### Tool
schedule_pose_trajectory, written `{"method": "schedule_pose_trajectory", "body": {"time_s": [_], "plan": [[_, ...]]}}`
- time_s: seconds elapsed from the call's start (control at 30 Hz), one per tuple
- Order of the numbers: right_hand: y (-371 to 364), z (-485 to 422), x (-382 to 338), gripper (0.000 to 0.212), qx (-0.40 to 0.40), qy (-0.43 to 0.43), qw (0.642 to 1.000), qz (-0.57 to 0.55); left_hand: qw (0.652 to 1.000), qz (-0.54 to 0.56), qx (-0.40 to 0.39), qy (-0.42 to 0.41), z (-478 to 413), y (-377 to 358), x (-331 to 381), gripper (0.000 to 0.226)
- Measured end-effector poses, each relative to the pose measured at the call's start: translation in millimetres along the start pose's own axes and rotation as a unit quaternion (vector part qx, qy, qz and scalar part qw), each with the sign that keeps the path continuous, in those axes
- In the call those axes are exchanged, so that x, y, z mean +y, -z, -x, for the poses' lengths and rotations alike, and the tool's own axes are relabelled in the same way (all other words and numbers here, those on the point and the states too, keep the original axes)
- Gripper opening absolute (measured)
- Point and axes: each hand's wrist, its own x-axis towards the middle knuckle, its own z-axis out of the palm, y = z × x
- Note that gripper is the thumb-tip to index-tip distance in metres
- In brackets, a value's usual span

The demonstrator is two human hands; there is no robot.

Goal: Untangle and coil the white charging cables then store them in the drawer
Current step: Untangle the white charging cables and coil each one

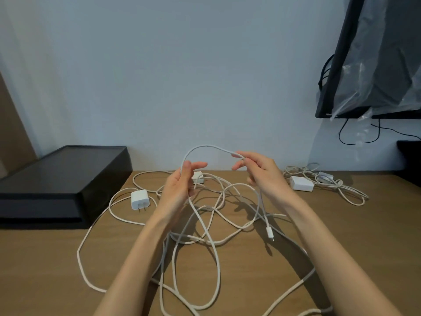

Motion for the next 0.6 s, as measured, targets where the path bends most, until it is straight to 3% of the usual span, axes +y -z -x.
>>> {"method": "schedule_pose_trajectory", "body": {"time_s": [0.1,0.33,0.43,0.6], "plan": [[-6.1,6.3,2.6,0.02,-0.044,-0.007,0.998,-0.036,0.999,-0.023,0.038,-0.004,-2.7,2.5,-4.1,0.031],[-17.2,12.8,13.5,0.014,-0.047,-0.027,0.996,-0.072,0.997,-0.01,-0.043,0.056,1.1,-1.7,-10.3,0.036],[-18.4,14.3,18.0,0.016,-0.02,-0.023,0.998,-0.051,0.997,-0.057,-0.041,0.039,-0.5,-2.1,-11.4,0.039],[-10.3,13.1,27.0,0.017,-0.01,-0.036,0.988,-0.152,0.992,-0.093,-0.082,0.019,0.8,-8.5,-15.3,0.032]]}}
